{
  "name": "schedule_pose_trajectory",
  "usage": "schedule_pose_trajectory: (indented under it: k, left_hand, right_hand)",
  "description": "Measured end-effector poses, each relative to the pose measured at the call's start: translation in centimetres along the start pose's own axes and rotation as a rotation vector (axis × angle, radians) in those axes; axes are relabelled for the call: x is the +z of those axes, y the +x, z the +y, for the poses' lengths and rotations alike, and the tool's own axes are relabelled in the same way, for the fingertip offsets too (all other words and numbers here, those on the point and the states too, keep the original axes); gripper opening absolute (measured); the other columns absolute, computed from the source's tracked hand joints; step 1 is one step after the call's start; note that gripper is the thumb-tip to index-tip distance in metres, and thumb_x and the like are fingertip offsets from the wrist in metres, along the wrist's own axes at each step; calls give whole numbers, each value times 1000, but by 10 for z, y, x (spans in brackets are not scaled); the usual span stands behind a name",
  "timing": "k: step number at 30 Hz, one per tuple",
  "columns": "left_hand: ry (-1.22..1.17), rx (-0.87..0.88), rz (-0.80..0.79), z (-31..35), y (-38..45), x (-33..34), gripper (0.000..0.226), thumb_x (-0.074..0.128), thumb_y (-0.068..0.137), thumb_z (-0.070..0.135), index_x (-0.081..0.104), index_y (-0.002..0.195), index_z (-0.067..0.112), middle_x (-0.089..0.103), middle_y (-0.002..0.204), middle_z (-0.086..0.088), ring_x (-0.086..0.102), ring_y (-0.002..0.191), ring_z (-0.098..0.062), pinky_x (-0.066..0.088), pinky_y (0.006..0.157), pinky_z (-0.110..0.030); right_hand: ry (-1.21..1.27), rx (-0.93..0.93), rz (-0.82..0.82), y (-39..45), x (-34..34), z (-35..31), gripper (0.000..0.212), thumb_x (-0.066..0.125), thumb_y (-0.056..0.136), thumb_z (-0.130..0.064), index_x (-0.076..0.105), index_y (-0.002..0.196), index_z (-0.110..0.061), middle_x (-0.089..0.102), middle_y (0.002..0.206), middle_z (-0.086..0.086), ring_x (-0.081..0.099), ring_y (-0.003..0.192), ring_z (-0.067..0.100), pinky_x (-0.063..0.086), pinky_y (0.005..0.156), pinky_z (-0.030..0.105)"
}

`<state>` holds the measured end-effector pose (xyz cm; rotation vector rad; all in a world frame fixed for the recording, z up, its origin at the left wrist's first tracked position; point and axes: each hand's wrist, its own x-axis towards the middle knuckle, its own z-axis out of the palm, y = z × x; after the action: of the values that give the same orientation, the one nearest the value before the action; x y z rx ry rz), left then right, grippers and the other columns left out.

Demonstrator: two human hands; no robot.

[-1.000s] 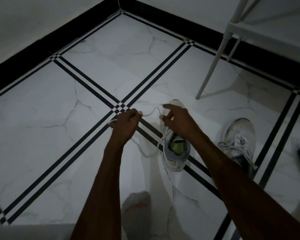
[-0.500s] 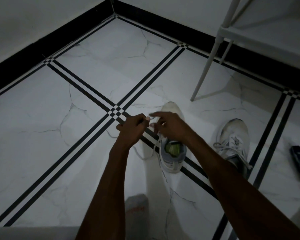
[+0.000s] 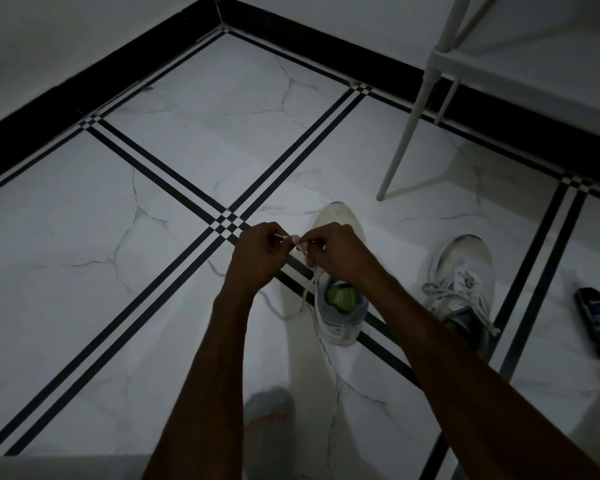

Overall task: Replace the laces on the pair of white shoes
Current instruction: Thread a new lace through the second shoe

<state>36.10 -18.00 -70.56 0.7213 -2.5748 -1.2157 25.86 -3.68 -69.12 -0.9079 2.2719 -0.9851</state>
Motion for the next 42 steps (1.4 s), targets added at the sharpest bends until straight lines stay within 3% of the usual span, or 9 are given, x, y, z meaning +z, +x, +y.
schedule_pose_trajectory:
  k: [7, 11, 15, 19, 21, 27, 30, 34, 42]
  left_hand:
    - [-475, -170, 136, 8, -7, 9, 21, 85, 81, 22, 75, 90, 6, 76, 87, -3, 73, 86, -10, 55, 77, -19]
    - [-628, -215, 70, 11, -10, 19, 24, 84, 83, 20, 73, 96, 3, 78, 91, -8, 74, 91, -19, 58, 80, -25]
    - [-548, -127, -18, 13, -7, 33, 18, 84, 82, 18, 76, 92, 5, 78, 87, -9, 75, 89, -25, 59, 87, -37]
    - [-440, -62, -86, 17, -7, 52, 11, 80, 86, 16, 80, 96, 11, 79, 87, -1, 75, 86, -20, 61, 83, -43]
    - [-351, -40, -113, 14, -7, 59, 9, 79, 87, 19, 80, 95, 16, 78, 89, 2, 74, 85, -17, 60, 82, -47]
    - [-198, 6, -124, 19, -13, 67, 8, 79, 84, 26, 78, 89, 19, 75, 84, 6, 66, 72, -16, 57, 70, -37]
    - [-165, 66, -116, 22, -15, 67, 11, 79, 79, 34, 75, 84, 25, 73, 88, 5, 65, 79, -13, 55, 73, -36]
    - [-89, 75, -86, 29, -20, 71, 20, 74, 74, 42, 74, 86, 25, 69, 91, 3, 63, 84, -14, 53, 72, -35]
    - [19, 81, -87, 30, -23, 76, 35, 69, 74, 46, 79, 90, 16, 68, 95, -4, 60, 90, -19, 50, 74, -37]
  right_hand:
    - [33, 46, -40, -5, 7, -3, 20, 56, 98, -21, 72, 95, -11, 73, 78, 8, 69, 69, 19, 59, 70, 39]
    - [33, 115, 28, -9, -18, 7, 15, 60, 95, -16, 72, 102, -15, 72, 89, -1, 65, 69, 8, 54, 66, 21]
    - [-50, 198, 79, -15, -60, 36, 12, 77, 80, -21, 73, 91, -21, 73, 89, -2, 67, 81, 11, 56, 79, 26]
    - [-37, 306, -124, -27, -59, 48, 26, 87, 69, -30, 71, 88, -22, 72, 89, -3, 68, 80, 11, 56, 68, 23]
    - [-57, 284, -87, -31, -46, 52, 27, 87, 68, -29, 72, 87, -18, 71, 89, -1, 68, 80, 13, 59, 71, 28]
    - [-139, 207, 53, -35, -36, 55, 17, 81, 76, -24, 79, 84, -9, 75, 82, 5, 70, 77, 16, 58, 75, 29]
    - [-7, 299, 16, -35, -41, 62, 13, 76, 82, -16, 80, 90, -6, 76, 84, 10, 72, 79, 21, 61, 78, 35]
    - [476, 516, 6, -40, -46, 68, 15, 76, 83, -3, 74, 95, 6, 72, 93, 26, 72, 86, 30, 61, 83, 38]
    - [623, 568, -16, -41, -45, 67, 24, 73, 85, -2, 70, 104, 12, 69, 103, 30, 67, 87, 27, 60, 86, 36]
